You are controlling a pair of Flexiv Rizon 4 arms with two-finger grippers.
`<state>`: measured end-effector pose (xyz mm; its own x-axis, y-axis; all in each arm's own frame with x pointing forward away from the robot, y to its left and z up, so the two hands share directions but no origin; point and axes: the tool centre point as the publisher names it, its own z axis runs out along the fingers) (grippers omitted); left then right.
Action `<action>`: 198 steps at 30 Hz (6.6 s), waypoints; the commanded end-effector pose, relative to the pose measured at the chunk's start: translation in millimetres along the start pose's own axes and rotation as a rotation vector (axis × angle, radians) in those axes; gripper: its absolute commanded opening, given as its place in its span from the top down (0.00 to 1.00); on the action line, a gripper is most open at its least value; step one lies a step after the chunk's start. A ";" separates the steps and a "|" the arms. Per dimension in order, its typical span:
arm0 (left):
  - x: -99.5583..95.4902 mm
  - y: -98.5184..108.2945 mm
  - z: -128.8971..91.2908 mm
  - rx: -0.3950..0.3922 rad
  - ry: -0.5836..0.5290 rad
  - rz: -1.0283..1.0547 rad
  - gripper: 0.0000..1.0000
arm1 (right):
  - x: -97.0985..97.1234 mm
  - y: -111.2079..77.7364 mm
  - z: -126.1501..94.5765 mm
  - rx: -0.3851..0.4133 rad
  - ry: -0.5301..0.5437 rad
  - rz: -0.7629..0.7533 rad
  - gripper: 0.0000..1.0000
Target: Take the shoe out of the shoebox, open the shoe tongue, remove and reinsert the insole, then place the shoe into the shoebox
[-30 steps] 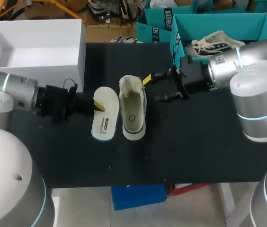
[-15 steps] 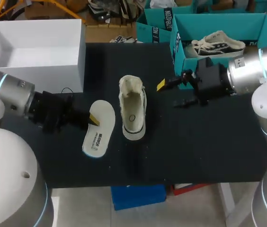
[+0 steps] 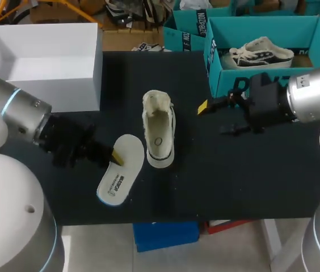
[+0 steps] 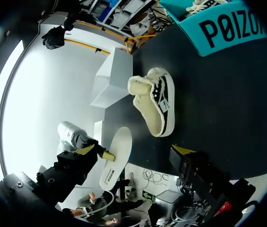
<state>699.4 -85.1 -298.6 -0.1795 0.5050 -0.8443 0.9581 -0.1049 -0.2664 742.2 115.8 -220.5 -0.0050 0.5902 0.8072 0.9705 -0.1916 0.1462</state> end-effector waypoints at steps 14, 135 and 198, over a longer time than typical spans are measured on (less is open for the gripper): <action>-17.1 43.3 22.8 0.185 0.073 -0.083 1.00 | -0.6 -0.8 -2.1 0.001 0.001 0.000 0.00; -5.4 116.3 60.8 0.102 0.293 -0.037 0.62 | -0.6 -0.8 -2.1 0.001 0.001 0.000 0.00; -0.2 184.0 75.0 -0.025 0.241 -0.107 1.00 | -0.6 -0.8 -2.1 0.001 0.001 0.000 0.00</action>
<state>855.4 -164.7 -378.8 -0.2259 0.6968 -0.6808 0.9419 -0.0220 -0.3351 740.7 113.4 -219.5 -0.0057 0.5895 0.8078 0.9708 -0.1904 0.1458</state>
